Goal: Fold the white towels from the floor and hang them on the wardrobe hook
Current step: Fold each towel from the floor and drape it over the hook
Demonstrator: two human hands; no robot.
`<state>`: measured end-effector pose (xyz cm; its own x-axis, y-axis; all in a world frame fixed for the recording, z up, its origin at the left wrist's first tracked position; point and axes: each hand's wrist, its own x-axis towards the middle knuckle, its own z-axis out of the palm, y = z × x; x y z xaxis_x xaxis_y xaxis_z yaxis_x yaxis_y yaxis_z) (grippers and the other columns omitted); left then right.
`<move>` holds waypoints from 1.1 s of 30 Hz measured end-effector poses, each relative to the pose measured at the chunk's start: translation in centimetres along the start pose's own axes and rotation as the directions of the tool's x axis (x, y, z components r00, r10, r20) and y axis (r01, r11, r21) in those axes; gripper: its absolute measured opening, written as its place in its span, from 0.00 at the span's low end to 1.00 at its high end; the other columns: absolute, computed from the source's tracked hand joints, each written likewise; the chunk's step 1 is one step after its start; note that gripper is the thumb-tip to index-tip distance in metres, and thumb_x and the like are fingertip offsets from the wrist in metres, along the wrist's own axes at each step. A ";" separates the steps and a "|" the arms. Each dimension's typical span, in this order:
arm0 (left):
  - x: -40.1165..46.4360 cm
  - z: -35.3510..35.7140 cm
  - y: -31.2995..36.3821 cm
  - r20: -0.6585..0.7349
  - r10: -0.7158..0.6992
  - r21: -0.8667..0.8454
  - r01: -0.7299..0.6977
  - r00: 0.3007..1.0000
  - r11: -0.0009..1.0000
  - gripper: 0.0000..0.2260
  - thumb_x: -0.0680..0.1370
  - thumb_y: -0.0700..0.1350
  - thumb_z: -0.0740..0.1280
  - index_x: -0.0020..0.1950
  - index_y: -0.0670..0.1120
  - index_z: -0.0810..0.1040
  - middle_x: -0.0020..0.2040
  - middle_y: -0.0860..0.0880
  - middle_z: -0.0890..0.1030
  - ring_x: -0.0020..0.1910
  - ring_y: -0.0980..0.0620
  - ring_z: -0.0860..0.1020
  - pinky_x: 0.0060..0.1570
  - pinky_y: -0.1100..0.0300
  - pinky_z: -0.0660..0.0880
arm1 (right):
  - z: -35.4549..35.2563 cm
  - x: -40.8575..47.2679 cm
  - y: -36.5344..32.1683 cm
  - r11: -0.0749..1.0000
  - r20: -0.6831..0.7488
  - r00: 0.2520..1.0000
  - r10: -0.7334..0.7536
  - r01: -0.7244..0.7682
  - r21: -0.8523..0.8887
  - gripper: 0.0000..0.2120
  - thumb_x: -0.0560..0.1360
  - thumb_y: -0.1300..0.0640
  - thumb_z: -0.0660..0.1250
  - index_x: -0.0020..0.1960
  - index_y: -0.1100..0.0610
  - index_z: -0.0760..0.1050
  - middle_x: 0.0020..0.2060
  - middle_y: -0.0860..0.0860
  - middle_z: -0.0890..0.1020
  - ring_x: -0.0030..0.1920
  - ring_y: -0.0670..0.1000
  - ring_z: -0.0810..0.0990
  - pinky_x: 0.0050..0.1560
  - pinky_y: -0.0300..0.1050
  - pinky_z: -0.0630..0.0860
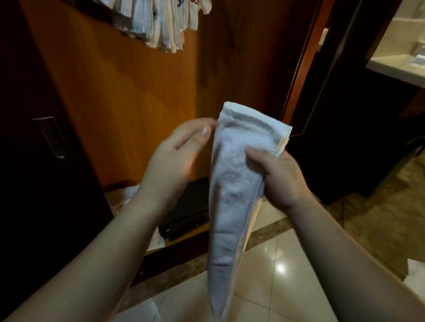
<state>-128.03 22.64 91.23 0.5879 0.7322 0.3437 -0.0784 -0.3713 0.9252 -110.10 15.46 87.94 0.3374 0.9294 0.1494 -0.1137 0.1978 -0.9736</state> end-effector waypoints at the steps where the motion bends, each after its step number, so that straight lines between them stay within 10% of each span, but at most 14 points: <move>1: 0.6 -0.3 -0.7 -0.089 -0.036 -0.023 0.034 0.995 0.999 0.17 0.76 0.61 0.64 0.64 0.63 0.76 0.63 0.66 0.77 0.63 0.67 0.73 0.62 0.62 0.73 | -0.2 0.2 -1.1 0.999 0.028 1.000 0.008 -0.010 0.043 0.12 0.70 0.51 0.74 0.51 0.53 0.86 0.49 0.53 0.88 0.51 0.53 0.87 0.47 0.44 0.82; 6: 2.5 -1.2 -2.2 0.202 -0.253 -0.218 0.295 0.946 0.930 0.44 0.57 0.71 0.78 0.69 0.57 0.74 0.63 0.54 0.82 0.62 0.51 0.80 0.59 0.55 0.76 | -0.5 1.4 -4.3 0.994 0.253 0.967 -0.018 -0.011 0.112 0.10 0.73 0.53 0.69 0.51 0.49 0.88 0.49 0.53 0.88 0.51 0.53 0.87 0.48 0.44 0.82; 11: 3.2 -0.3 -2.1 0.374 -0.220 -0.274 0.334 0.901 0.902 0.37 0.56 0.66 0.82 0.58 0.48 0.83 0.51 0.53 0.87 0.50 0.55 0.85 0.44 0.65 0.79 | -0.1 2.7 -6.7 0.985 0.268 0.963 0.017 -0.063 0.163 0.15 0.74 0.56 0.64 0.53 0.60 0.85 0.50 0.58 0.87 0.52 0.57 0.87 0.48 0.49 0.83; 16: 3.1 0.3 -2.2 0.459 -0.244 -0.276 0.398 0.854 0.875 0.25 0.65 0.51 0.80 0.60 0.49 0.83 0.61 0.47 0.83 0.61 0.47 0.81 0.56 0.55 0.80 | 0.3 4.1 -8.7 0.964 0.232 0.972 -0.042 -0.021 0.264 0.18 0.71 0.55 0.57 0.53 0.61 0.80 0.41 0.55 0.86 0.44 0.53 0.86 0.44 0.44 0.82; 19: 3.3 0.9 -1.6 0.415 -0.256 -0.284 0.391 0.873 0.875 0.18 0.70 0.50 0.76 0.58 0.48 0.84 0.59 0.46 0.84 0.60 0.44 0.82 0.55 0.53 0.80 | 0.0 4.8 -9.2 0.963 0.143 0.987 -0.073 0.033 0.266 0.17 0.77 0.54 0.57 0.50 0.60 0.82 0.39 0.53 0.86 0.42 0.51 0.86 0.41 0.42 0.82; 24: 4.5 0.9 1.2 0.313 -0.258 -0.430 0.379 0.914 0.819 0.13 0.72 0.48 0.72 0.54 0.45 0.86 0.53 0.44 0.86 0.52 0.44 0.85 0.45 0.54 0.82 | -2.4 5.8 -7.3 0.908 0.347 0.935 0.077 -0.209 0.362 0.42 0.74 0.27 0.57 0.77 0.55 0.68 0.74 0.60 0.72 0.73 0.64 0.71 0.72 0.62 0.69; 33: 9.4 -0.5 5.9 0.077 -0.378 -0.320 0.382 0.922 0.867 0.15 0.75 0.52 0.74 0.56 0.45 0.77 0.41 0.47 0.87 0.41 0.47 0.86 0.41 0.50 0.84 | -1.5 4.0 1.4 0.842 0.408 0.871 0.275 -0.423 0.335 0.38 0.49 0.42 0.88 0.54 0.57 0.87 0.55 0.56 0.86 0.56 0.54 0.85 0.52 0.52 0.83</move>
<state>-123.38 27.57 99.99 0.6338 0.7722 -0.0455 -0.1011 0.1410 0.9848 -107.50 19.00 86.94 -0.1185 0.9907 -0.0675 -0.5510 -0.1221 -0.8255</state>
